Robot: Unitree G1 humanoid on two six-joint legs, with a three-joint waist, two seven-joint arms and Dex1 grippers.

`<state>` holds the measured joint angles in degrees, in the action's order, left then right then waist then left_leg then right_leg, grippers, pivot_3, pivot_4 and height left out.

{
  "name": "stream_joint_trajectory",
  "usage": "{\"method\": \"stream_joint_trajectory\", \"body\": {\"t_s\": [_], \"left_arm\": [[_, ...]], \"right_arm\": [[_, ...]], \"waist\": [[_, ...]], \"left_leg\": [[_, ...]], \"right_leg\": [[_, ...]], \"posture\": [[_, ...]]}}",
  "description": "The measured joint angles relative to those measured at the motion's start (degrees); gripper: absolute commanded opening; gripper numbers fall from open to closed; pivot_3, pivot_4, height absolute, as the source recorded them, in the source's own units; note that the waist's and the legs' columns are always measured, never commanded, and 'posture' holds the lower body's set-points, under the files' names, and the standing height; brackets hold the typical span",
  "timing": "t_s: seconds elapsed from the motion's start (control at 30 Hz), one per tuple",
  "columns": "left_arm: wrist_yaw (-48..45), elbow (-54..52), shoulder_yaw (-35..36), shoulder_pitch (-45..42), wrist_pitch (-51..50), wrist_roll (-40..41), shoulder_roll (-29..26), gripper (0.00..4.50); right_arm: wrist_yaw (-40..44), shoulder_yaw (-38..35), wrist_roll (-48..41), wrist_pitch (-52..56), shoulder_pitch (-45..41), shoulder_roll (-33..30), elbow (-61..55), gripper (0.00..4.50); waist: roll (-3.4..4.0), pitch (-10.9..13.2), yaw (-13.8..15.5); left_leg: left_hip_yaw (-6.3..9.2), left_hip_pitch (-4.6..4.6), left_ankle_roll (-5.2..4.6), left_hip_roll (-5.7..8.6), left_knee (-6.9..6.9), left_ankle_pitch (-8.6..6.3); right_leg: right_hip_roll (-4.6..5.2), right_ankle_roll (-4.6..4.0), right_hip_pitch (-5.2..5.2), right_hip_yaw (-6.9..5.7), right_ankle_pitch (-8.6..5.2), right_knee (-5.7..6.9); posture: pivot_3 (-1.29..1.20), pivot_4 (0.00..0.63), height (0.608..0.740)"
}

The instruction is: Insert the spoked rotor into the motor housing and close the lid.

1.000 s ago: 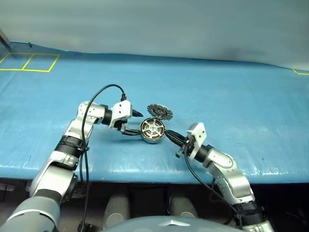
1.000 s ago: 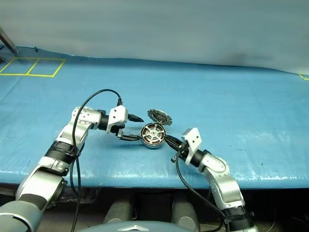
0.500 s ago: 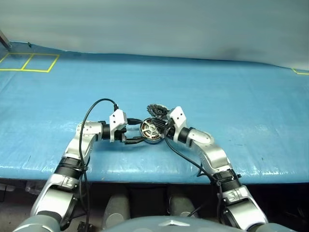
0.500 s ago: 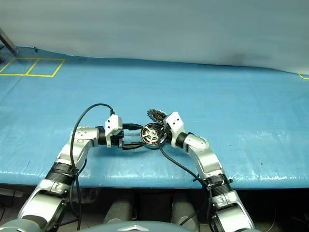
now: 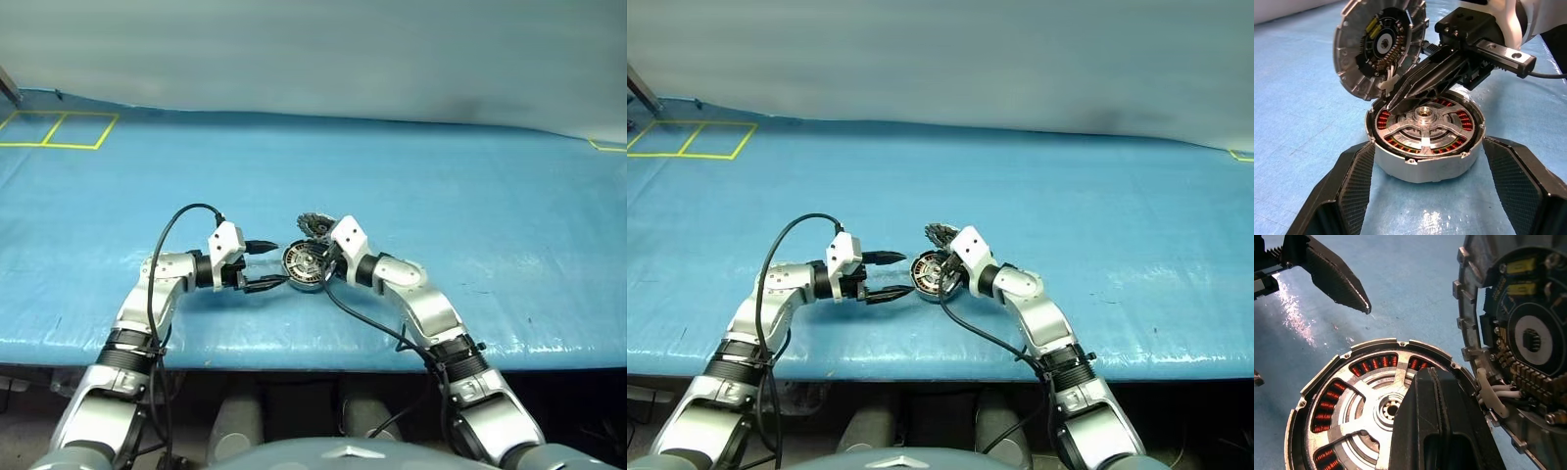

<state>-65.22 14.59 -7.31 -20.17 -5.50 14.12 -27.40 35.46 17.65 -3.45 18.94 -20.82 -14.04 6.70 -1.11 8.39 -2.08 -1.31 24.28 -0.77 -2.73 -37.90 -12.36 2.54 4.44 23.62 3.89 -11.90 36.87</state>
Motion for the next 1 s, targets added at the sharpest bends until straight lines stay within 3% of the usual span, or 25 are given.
{"method": "stream_joint_trajectory", "body": {"t_s": [0.17, 0.43, 0.6, 0.83, 1.0], "left_arm": [[0.2, -0.7, 0.0, 0.4, -0.4, 0.1, 0.0, 3.81], [-0.3, -1.3, 0.0, 0.6, -2.0, 1.1, -0.2, 3.81], [-1.0, -1.5, 0.0, 0.7, -1.8, 1.3, -0.1, 3.81], [-1.6, -1.5, -0.1, 0.7, -2.6, 2.2, 0.3, 3.81], [-1.7, -1.5, -0.1, 0.7, -3.1, 2.6, 0.2, 3.81]], "right_arm": [[-1.9, 0.9, 2.1, -0.5, 0.7, 0.6, -0.2, 0.0], [-0.8, -3.7, -4.0, -1.9, 5.3, 3.9, -3.3, 0.0], [-0.2, -5.5, -8.9, 0.8, 6.8, 4.0, -11.5, 0.0], [-0.4, -7.6, -11.7, 7.3, 12.7, -2.3, -21.8, 0.0], [-2.2, -9.9, -11.2, 12.2, 16.2, -7.3, -22.9, 0.0]], "waist": [[-0.14, -0.3, 0.0], [-0.16, -0.3, -0.2], [-0.12, -0.2, 0.0], [-0.16, -0.2, 0.3], [-0.16, -0.2, 0.2]], "left_leg": [[-0.03, -0.68, 0.01, -0.05, 0.23, -0.01], [-0.19, -0.38, 0.01, -0.18, 0.47, -0.01], [-0.16, -0.35, 0.01, -0.19, 0.72, -0.01], [-0.16, -0.31, 0.02, -0.15, 0.71, -0.01], [-0.19, -0.33, 0.02, -0.19, 0.7, -0.01]], "right_leg": [[0.02, 0.09, -0.24, -0.01, -0.27, -0.04], [-0.05, -0.3, -0.03, 0.0, -0.18, 0.02], [-0.1, -0.38, 0.1, -0.01, -0.25, 0.0], [-0.06, -0.31, 0.07, -0.01, -0.35, -0.08], [-0.06, -0.3, 0.12, -0.01, -0.36, -0.05]], "posture": [[0.0, 0.15, 0.74], [0.0, 0.15, 0.74], [0.0, 0.15, 0.74], [0.0, 0.15, 0.74], [0.0, 0.15, 0.74]]}}
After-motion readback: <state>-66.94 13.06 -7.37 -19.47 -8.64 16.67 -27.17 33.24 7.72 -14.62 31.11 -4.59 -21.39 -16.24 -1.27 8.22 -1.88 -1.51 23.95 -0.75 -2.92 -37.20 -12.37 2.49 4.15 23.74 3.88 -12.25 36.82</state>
